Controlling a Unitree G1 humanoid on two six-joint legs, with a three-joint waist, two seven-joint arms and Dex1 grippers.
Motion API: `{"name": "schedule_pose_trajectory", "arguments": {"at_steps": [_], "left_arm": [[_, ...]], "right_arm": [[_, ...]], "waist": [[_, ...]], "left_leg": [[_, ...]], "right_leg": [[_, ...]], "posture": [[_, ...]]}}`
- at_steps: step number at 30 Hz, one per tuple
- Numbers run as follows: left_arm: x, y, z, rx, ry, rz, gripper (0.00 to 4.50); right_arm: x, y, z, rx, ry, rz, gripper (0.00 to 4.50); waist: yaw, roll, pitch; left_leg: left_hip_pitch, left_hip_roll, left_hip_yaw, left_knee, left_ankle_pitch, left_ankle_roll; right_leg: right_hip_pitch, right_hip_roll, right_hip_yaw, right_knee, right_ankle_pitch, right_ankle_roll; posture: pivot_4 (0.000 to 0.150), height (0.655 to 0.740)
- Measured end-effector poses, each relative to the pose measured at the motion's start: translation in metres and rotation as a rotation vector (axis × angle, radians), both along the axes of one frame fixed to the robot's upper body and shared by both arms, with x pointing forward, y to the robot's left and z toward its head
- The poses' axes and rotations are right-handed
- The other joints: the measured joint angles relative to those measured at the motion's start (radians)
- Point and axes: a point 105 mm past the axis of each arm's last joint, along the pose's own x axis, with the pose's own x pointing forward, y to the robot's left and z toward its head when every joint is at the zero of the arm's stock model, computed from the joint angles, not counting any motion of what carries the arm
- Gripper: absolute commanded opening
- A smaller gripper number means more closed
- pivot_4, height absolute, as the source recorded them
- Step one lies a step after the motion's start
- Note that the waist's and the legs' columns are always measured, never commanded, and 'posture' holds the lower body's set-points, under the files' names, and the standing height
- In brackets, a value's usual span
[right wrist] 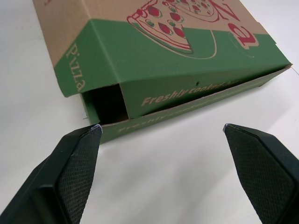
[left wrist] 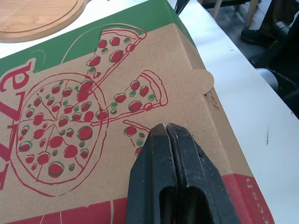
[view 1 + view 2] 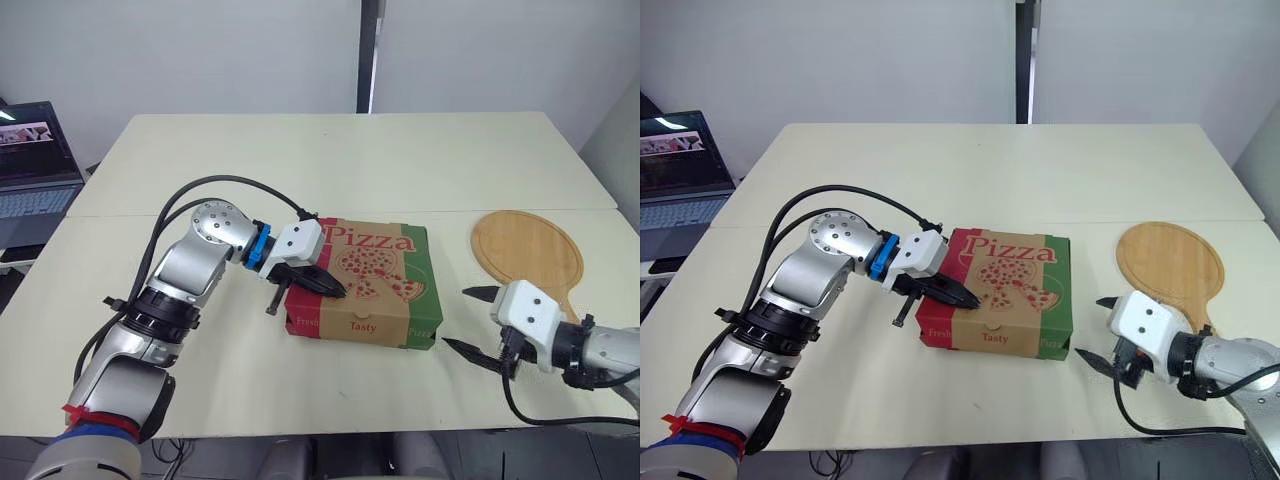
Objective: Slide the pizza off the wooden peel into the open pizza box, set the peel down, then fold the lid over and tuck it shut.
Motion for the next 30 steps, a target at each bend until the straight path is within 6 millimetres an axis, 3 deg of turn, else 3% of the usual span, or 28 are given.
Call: {"name": "schedule_pose_trajectory", "arguments": {"at_steps": [3,9,14,20,30], "left_arm": [[0.000,0.000,0.000,0.000,0.000,0.000,0.00],[0.001,0.000,0.000,0.000,0.002,0.003,0.00],[0.002,0.001,0.000,-0.002,0.003,0.006,0.00],[0.003,0.000,0.000,-0.002,-0.002,0.015,0.00],[0.004,0.001,-0.001,0.006,-0.001,0.023,0.00]], "right_arm": [[0.002,-0.002,0.000,-0.004,-0.006,-0.009,3.92],[0.011,-0.008,-0.004,-0.037,-0.029,-0.037,1.85],[0.016,0.007,-0.003,0.034,-0.036,-0.008,0.09],[0.014,0.015,-0.017,0.105,0.044,-0.018,0.04],[0.013,0.026,-0.020,0.252,0.099,-0.025,0.04]], "waist": [[0.000,0.000,0.000],[0.000,0.000,0.000],[-0.001,0.000,0.000],[-0.001,0.000,0.000],[-0.002,0.000,0.000]], "left_leg": [[0.000,0.000,0.000,0.000,0.000,0.000],[0.000,0.000,0.000,0.000,0.000,0.000],[0.000,0.000,0.000,0.000,0.000,0.000],[0.000,0.000,0.000,0.000,0.000,0.000],[0.000,0.000,0.000,0.000,0.000,0.000]], "right_leg": [[0.000,0.000,0.000,0.000,0.000,0.000],[0.000,0.000,0.000,0.000,0.000,0.000],[0.000,0.000,0.000,0.000,0.000,0.000],[0.000,0.000,0.000,0.000,0.000,0.000],[-0.001,0.000,0.000,0.000,0.000,0.000]], "posture": [[0.150,0.7400],[0.150,0.7400],[0.150,0.7400],[0.150,0.7400],[0.150,0.7400]]}}
